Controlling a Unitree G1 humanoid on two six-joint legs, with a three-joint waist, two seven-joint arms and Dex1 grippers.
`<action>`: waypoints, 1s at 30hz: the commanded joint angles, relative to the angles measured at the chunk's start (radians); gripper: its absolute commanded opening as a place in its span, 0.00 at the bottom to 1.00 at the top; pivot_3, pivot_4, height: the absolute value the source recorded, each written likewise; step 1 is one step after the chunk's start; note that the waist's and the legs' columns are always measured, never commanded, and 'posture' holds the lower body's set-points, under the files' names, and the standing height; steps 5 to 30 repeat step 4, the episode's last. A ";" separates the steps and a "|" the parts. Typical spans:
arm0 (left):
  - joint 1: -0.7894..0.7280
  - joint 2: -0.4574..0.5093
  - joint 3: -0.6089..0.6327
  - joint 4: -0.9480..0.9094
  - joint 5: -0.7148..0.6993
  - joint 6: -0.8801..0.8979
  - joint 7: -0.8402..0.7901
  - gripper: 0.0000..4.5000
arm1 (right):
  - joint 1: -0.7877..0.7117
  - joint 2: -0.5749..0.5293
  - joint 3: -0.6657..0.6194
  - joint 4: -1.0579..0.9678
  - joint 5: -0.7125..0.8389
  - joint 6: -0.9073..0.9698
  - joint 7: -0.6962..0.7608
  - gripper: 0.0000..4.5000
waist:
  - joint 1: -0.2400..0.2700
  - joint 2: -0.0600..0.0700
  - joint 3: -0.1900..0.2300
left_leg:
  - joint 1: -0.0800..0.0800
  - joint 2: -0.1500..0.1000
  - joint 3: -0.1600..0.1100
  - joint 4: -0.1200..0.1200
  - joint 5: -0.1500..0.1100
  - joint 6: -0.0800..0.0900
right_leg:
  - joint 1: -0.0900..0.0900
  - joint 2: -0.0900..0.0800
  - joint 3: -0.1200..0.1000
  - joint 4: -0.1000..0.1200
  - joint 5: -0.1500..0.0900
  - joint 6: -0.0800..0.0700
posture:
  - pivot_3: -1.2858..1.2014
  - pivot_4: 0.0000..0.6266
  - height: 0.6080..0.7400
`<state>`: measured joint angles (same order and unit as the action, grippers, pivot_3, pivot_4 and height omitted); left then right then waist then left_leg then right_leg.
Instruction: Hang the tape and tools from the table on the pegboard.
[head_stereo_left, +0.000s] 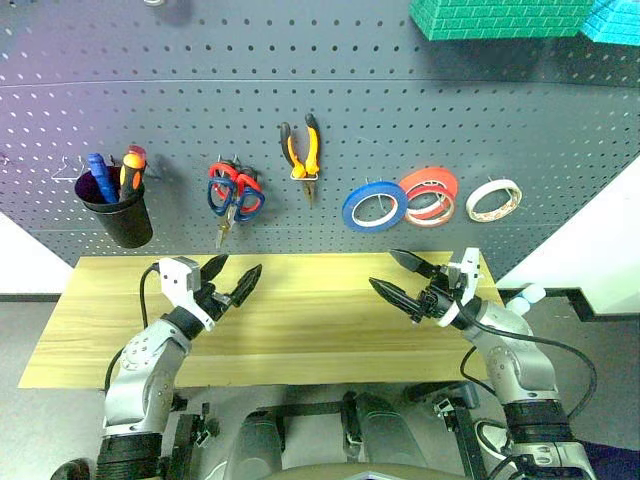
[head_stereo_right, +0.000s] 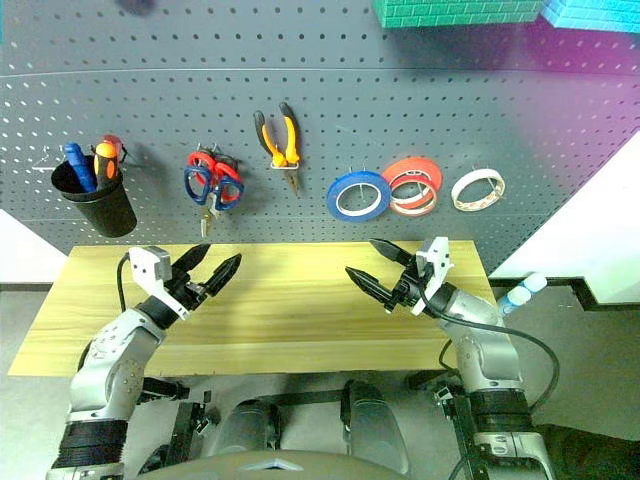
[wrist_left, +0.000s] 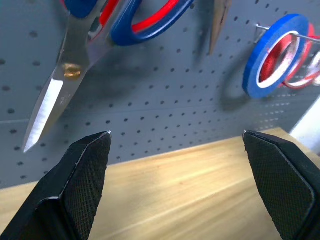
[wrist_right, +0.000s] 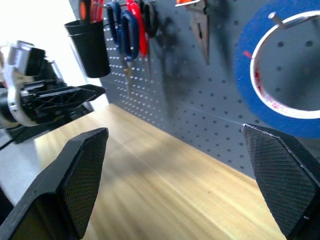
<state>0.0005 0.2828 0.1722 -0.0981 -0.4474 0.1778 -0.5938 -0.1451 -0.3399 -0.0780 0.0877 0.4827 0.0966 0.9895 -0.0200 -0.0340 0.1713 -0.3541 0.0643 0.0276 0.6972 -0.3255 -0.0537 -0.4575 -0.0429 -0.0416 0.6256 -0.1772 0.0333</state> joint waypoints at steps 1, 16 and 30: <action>-0.025 -0.025 0.004 -0.006 0.011 -0.042 0.035 0.98 | -0.016 0.026 0.001 0.000 -0.013 -0.034 -0.034 1.00 | 0.000 0.002 -0.006 | 0.000 0.000 0.000 0.000 0.000 0.000 | 0.000 0.000 0.000 0.000 0.000 0.000 | 0.49 0.11 0.95; -0.049 -0.044 0.029 0.023 -0.008 -0.043 0.056 0.98 | -0.017 0.054 0.009 0.009 -0.030 -0.053 -0.070 1.00 | -0.001 0.003 -0.015 | 0.000 0.000 0.000 0.000 0.000 0.000 | 0.001 0.000 0.000 0.000 0.000 0.000 | 0.49 0.10 0.95; -0.049 -0.044 0.029 0.023 -0.008 -0.043 0.056 0.98 | -0.017 0.054 0.009 0.009 -0.030 -0.053 -0.070 1.00 | -0.001 0.003 -0.015 | 0.000 0.000 0.000 0.000 0.000 0.000 | 0.001 0.000 0.000 0.000 0.000 0.000 | 0.49 0.10 0.95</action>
